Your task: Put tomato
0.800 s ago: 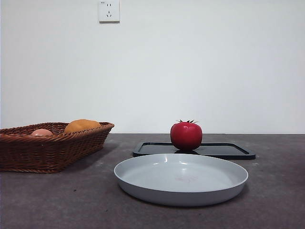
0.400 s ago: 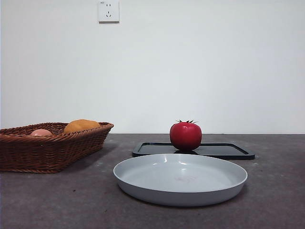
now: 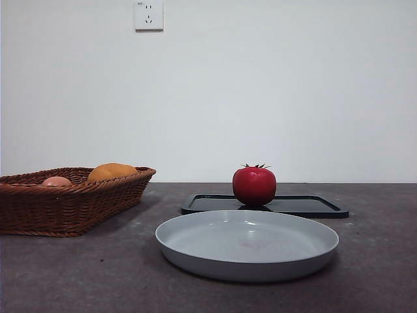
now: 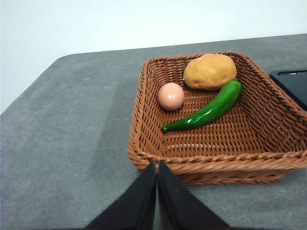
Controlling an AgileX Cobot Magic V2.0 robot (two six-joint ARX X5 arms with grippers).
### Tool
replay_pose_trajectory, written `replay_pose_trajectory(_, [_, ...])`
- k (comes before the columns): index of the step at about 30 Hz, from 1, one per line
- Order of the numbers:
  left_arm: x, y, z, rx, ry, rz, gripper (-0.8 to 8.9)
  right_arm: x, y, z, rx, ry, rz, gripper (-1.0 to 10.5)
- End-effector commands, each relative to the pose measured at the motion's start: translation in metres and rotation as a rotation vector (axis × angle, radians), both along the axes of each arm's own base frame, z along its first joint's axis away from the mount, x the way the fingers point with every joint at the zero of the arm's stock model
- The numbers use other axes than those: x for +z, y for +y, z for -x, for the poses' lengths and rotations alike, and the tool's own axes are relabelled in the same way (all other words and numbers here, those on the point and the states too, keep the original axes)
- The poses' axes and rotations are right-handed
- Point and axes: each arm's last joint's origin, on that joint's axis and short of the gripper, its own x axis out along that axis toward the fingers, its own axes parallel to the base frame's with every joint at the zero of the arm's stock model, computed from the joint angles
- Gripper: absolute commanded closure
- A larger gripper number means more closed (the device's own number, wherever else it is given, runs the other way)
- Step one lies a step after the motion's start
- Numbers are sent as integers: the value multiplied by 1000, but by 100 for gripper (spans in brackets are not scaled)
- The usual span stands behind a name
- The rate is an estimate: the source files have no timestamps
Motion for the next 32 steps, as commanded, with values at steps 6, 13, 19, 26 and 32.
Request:
replay_pose_trajectory(6, [-8, 0, -1, 3, 27, 1, 807, -69, -11, 3, -240, -63, -72, 936])
replay_pose_trajectory(13, [-8, 0, -1, 3, 27, 1, 807, -109, -15, 9, -396, -63, -103, 936])
replay_pose_trajectory(19, [-8, 0, -1, 3, 27, 1, 807, -129, -16, 10, -422, -47, -113, 936])
replay_pose_trajectory(26, [-8, 0, -1, 3, 27, 1, 807, -149, -16, 9, -423, -12, -126, 936])
replay_pose_trajectory(32, [-8, 0, -1, 3, 27, 1, 807, -156, -16, 10, -428, 55, -121, 936])
